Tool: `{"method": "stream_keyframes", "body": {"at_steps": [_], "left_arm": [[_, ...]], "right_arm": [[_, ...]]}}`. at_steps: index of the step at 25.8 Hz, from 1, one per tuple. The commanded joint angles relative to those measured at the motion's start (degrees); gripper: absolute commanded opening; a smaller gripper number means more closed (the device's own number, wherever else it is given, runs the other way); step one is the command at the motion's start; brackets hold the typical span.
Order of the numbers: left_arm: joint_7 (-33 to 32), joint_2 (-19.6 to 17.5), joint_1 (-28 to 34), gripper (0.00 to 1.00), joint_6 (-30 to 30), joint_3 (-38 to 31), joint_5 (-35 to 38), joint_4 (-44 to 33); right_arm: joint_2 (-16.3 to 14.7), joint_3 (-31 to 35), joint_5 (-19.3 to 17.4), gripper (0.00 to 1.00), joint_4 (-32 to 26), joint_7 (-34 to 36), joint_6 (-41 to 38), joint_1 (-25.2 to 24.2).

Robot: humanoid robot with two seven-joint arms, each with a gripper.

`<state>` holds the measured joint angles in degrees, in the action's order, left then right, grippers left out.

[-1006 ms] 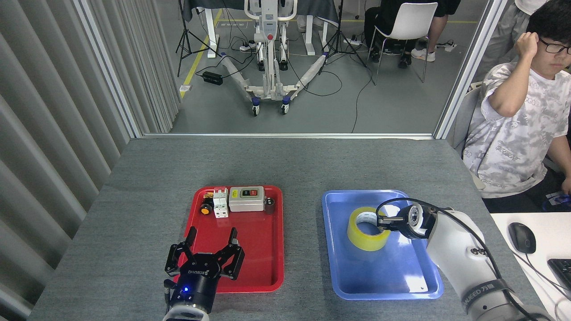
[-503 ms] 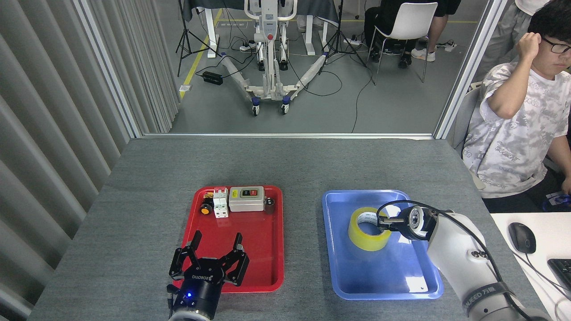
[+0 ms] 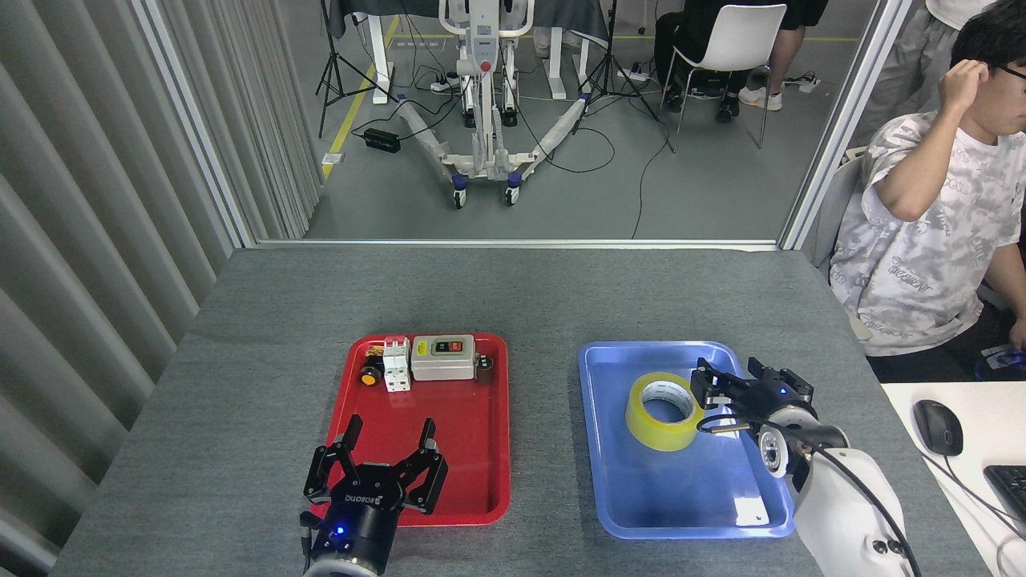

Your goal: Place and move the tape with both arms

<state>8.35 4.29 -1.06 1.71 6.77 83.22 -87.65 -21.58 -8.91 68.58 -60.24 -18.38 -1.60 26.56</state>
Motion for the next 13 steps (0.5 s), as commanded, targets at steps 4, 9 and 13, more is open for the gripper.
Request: {"method": "stream_keyframes", "body": {"at_steps": [4, 9, 13], "left_arm": [[0.0, -0.1, -0.1, 0.99, 0.0, -0.3, -0.1, -0.1], [0.5, -0.2, -0.3, 0.99, -0.7, -0.5, 0.0, -0.1], [0.4, -0.9, -0.2, 0.99, -0.7, -0.5, -0.1, -0.1]], "right_arm": [[6.1, 15.4, 12.6, 0.99, -14.0, 16.5, -6.0, -12.2], [7.5, 15.9, 12.5, 0.99, -27.0, 19.3, -5.1, -22.1], [8.1, 14.1, 12.3, 0.99, -30.1, 21.4, 0.1, -26.6]]}}
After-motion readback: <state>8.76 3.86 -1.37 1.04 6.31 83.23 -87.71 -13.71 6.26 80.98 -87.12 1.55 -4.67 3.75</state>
